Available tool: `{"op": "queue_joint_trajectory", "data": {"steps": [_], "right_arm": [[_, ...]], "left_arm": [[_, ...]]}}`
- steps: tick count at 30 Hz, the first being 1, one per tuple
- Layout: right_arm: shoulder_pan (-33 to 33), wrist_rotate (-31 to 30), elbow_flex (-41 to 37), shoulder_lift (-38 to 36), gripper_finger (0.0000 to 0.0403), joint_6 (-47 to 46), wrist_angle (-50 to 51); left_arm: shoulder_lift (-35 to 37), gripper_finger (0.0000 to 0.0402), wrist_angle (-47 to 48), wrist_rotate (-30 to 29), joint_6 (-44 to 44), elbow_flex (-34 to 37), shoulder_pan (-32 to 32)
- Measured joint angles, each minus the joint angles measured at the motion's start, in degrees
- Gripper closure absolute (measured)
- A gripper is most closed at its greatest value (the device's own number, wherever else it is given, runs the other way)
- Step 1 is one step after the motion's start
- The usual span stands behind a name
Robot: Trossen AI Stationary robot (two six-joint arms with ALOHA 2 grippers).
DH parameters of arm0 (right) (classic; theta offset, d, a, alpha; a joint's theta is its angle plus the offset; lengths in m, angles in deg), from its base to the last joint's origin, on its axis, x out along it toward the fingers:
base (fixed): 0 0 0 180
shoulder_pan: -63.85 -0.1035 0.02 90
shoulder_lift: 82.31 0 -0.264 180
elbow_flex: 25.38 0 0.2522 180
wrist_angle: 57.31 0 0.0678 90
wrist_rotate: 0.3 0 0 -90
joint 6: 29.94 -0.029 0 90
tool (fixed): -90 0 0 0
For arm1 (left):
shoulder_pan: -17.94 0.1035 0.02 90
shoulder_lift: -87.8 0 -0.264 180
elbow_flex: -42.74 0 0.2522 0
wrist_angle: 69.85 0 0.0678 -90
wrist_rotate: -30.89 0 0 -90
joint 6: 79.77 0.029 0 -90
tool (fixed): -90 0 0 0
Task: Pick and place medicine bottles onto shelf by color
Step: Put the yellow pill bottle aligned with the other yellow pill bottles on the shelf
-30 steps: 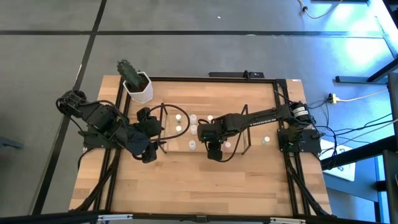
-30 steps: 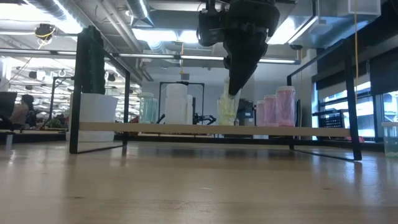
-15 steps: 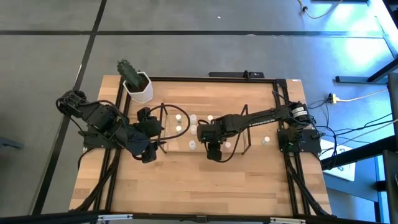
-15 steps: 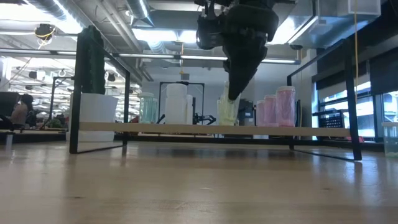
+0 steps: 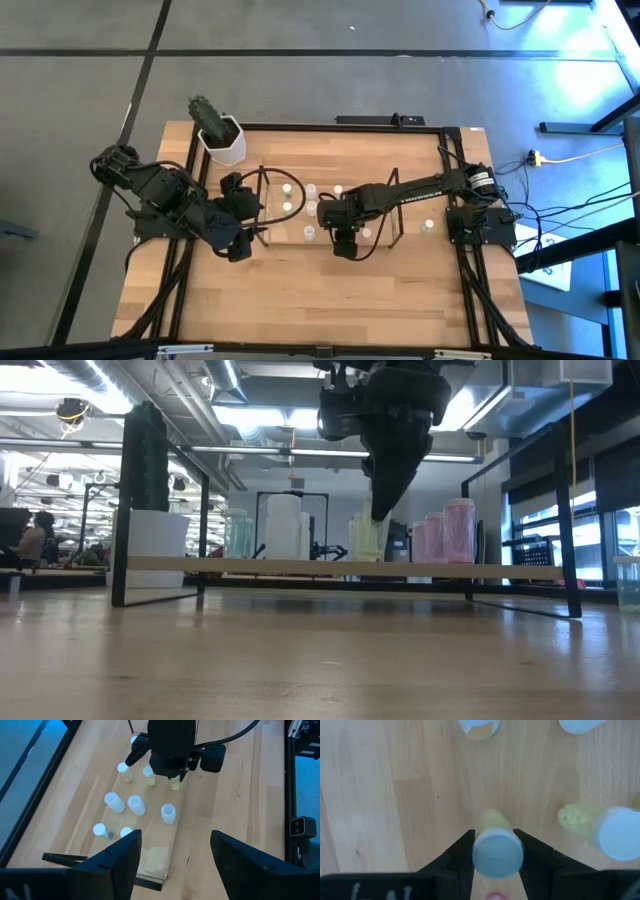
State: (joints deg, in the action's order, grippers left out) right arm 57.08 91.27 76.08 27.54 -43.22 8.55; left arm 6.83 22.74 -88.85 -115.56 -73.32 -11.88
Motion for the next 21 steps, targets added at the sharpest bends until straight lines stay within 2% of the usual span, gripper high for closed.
{"op": "queue_joint_trajectory", "data": {"steps": [10,21], "right_arm": [[0.00,-0.01,0.00,0.00,0.0238,0.00,0.02],[0.00,0.03,0.00,0.02,0.0233,1.99,0.67]], "left_arm": [[0.00,0.0170,-0.02,-0.01,0.00,0.00,0.00],[0.00,0.0170,0.00,-0.01,0.00,0.00,0.00]]}}
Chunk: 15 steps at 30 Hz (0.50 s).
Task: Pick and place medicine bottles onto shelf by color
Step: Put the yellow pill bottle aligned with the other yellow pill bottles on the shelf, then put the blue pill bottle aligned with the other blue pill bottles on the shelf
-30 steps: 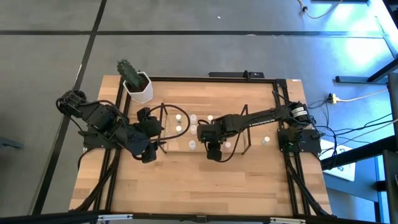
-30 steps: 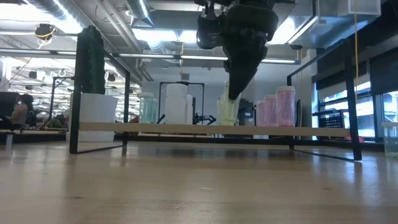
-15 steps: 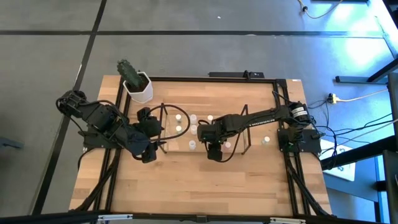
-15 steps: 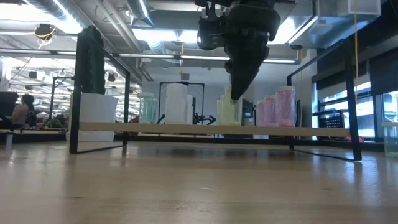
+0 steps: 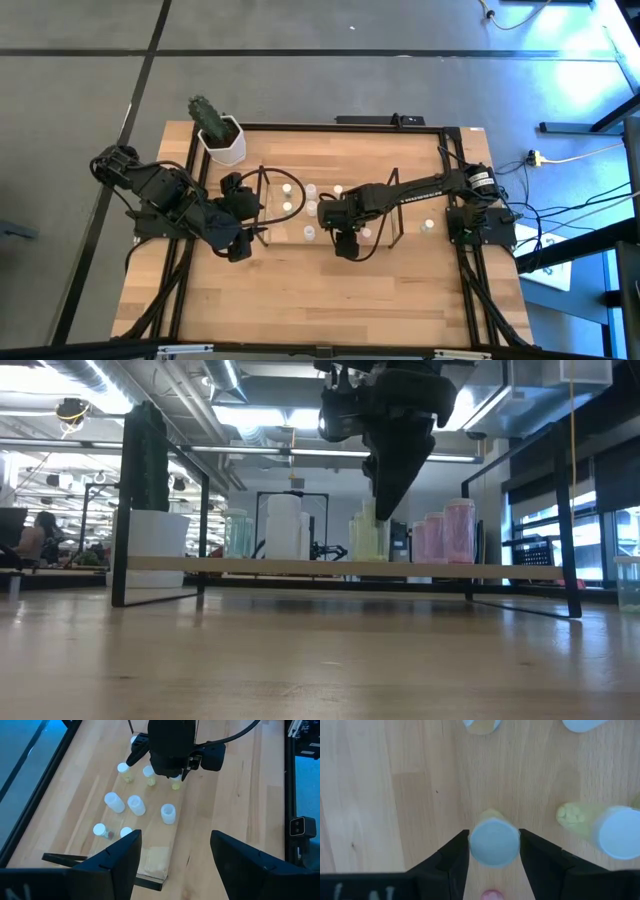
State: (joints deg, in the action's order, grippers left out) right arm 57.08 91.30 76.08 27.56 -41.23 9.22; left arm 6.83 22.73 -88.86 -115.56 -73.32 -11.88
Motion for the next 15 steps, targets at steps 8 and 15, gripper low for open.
{"op": "queue_joint_trajectory", "data": {"steps": [8,15], "right_arm": [[0.00,-0.02,0.07,-1.80,0.0233,-0.15,0.07],[0.01,-0.03,0.07,-4.28,0.0233,-1.04,1.96]], "left_arm": [[0.00,0.0170,-0.02,0.00,0.00,0.00,0.00],[0.00,0.0170,-0.02,0.01,0.02,0.00,0.02]]}}
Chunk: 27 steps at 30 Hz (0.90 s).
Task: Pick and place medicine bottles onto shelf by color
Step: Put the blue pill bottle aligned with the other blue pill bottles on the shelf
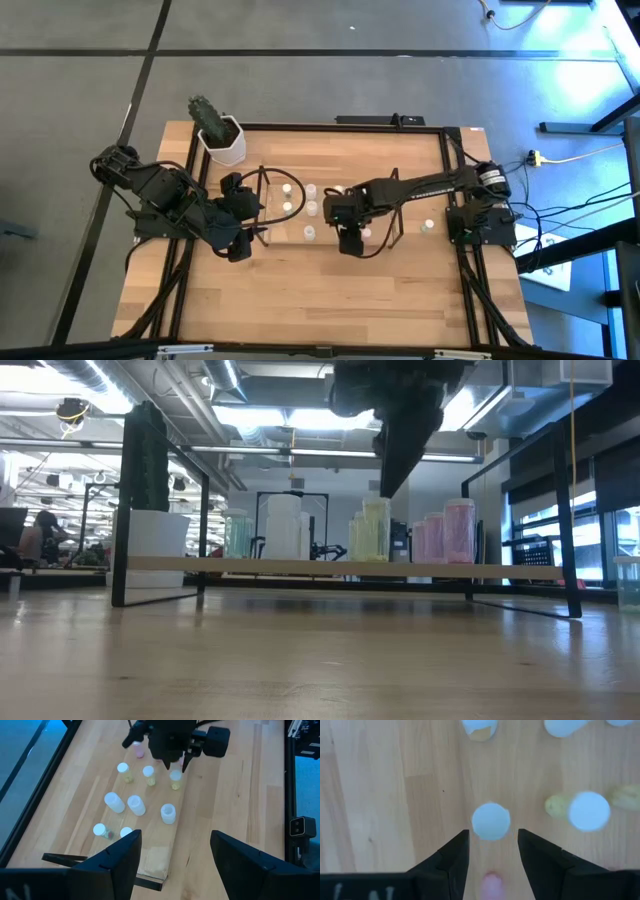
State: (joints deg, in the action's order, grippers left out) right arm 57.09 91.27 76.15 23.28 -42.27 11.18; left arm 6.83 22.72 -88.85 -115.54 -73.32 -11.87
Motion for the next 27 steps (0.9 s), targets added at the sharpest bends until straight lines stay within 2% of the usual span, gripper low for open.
{"op": "queue_joint_trajectory", "data": {"steps": [6,11,21,25,27], "right_arm": [[-0.28,-0.07,0.00,-4.00,0.0233,-4.01,1.87],[-2.02,-0.72,0.02,-8.78,0.0233,-10.36,8.64],[-10.28,-12.00,0.02,-22.65,0.0233,-28.45,27.00],[-13.47,-13.19,0.02,-25.67,0.0233,-37.62,34.62],[-14.75,-13.87,-0.51,-26.82,0.0233,-41.74,35.32]], "left_arm": [[0.00,0.0170,0.01,-0.02,0.00,0.00,0.00],[0.00,0.0170,0.01,0.00,0.00,0.00,-0.01],[0.00,0.0170,0.02,-0.01,0.00,0.00,-0.02],[0.00,0.0170,0.02,-0.02,0.00,0.00,-0.01],[0.00,0.0170,0.02,-0.02,0.00,0.00,-0.02]]}}
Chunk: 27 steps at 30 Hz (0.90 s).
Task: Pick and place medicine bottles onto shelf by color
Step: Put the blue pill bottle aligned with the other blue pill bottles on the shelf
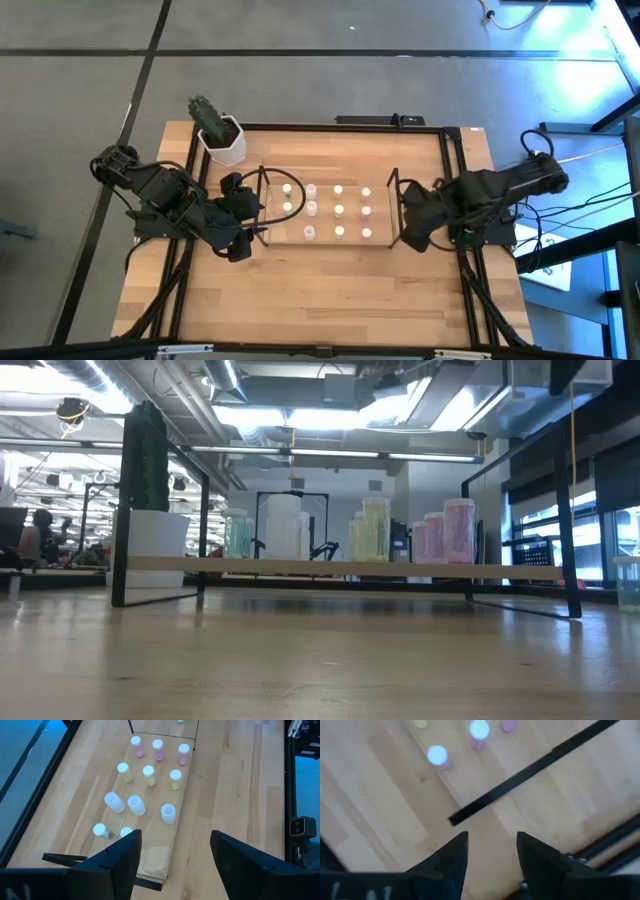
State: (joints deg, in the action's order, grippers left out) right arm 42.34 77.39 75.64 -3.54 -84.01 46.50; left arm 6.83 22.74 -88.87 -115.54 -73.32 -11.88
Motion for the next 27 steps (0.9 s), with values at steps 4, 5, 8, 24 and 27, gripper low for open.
{"op": "queue_joint_trajectory", "data": {"steps": [4,5,8,24,27], "right_arm": [[-1.28,0.17,-4.21,-3.94,0.0233,-5.09,-0.75],[-1.56,0.63,-5.99,-5.02,0.0233,-6.89,0.08],[-2.11,3.03,-12.36,-9.68,0.0233,-10.61,-0.47],[-2.22,8.27,-31.28,-21.16,0.0233,-26.68,-4.64],[-1.23,7.44,-33.28,-21.18,0.0233,-26.72,-6.63]], "left_arm": [[0.00,0.0170,-0.02,0.00,-0.02,0.00,0.00],[0.00,0.0170,-0.02,0.00,-0.04,0.00,0.01],[0.00,0.0170,-0.04,-0.02,-0.07,0.00,0.02],[0.00,0.0170,-2.62,-0.22,-0.11,0.00,0.06],[0.00,0.0170,-2.62,-0.26,-0.12,0.00,0.06]]}}
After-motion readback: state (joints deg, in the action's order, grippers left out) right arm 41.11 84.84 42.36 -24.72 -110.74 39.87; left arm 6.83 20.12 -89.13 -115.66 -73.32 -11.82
